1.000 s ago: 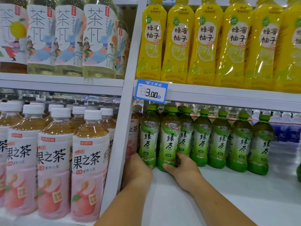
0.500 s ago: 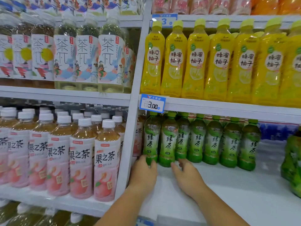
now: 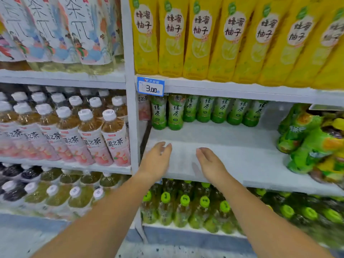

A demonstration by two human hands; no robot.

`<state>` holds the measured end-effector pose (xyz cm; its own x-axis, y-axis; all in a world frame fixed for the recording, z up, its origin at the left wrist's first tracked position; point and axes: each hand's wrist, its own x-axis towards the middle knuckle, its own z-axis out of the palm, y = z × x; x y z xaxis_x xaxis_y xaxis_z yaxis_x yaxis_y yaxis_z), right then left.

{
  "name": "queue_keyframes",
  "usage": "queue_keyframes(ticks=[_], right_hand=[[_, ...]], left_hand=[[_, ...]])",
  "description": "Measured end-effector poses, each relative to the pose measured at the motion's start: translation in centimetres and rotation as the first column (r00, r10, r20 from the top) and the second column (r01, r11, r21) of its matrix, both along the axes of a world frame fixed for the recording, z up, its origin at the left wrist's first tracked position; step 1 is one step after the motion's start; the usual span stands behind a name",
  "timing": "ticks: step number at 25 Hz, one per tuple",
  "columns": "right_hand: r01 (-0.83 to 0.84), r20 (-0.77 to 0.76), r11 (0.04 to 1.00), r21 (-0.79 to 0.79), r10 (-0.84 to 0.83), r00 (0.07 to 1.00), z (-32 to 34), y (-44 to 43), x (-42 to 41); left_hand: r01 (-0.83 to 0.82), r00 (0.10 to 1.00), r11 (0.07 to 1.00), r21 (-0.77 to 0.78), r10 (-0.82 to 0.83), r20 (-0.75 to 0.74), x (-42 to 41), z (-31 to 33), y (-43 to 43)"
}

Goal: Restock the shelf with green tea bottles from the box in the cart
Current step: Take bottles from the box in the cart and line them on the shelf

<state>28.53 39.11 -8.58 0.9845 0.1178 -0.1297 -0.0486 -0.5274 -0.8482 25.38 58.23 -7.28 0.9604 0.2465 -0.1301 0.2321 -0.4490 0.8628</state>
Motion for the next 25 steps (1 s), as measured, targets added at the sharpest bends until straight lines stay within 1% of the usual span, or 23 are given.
queue_keyframes(ticks=[3,8,11,13,15,17,20,23,25], right_hand=[[0.018,-0.081,1.000,0.016,-0.016,0.997,2.6,-2.2,-3.9],[0.066,-0.185,0.994,0.082,-0.049,0.981,9.3,-5.8,-10.6],[0.148,-0.226,0.980,0.134,-0.115,0.967,13.9,-8.7,-14.7],[0.190,-0.229,0.969,0.158,-0.151,0.962,16.6,-10.3,-17.2],[0.268,-0.255,0.948,0.171,-0.220,0.942,18.9,-11.7,-20.3],[0.324,-0.250,0.930,0.170,-0.278,0.928,20.8,-13.1,-23.1],[0.457,-0.247,0.881,0.121,-0.419,0.874,22.7,-15.4,-27.4],[0.602,-0.251,0.793,0.095,-0.566,0.785,23.6,-18.3,-32.2],[0.655,-0.238,0.752,0.073,-0.625,0.744,24.2,-20.5,-35.3]], left_hand=[[0.032,0.994,0.998,-0.053,-0.038,-0.099,-3.5,3.2,-1.6],[0.081,0.983,0.994,-0.075,-0.092,-0.156,-9.2,11.0,-5.5],[0.159,0.966,0.981,-0.108,-0.178,-0.186,-12.7,15.9,-7.6],[0.205,0.955,0.966,-0.158,-0.233,-0.183,-14.5,18.3,-8.8],[0.253,0.941,0.953,-0.167,-0.282,-0.186,-16.3,20.4,-10.1],[0.323,0.922,0.930,-0.176,-0.352,-0.163,-17.7,21.5,-11.5],[0.420,0.876,0.877,-0.233,-0.459,-0.149,-19.5,22.2,-14.2],[0.498,0.820,0.822,-0.278,-0.550,-0.156,-21.5,21.9,-17.5],[0.549,0.782,0.784,-0.290,-0.604,-0.154,-23.2,21.9,-20.0]])
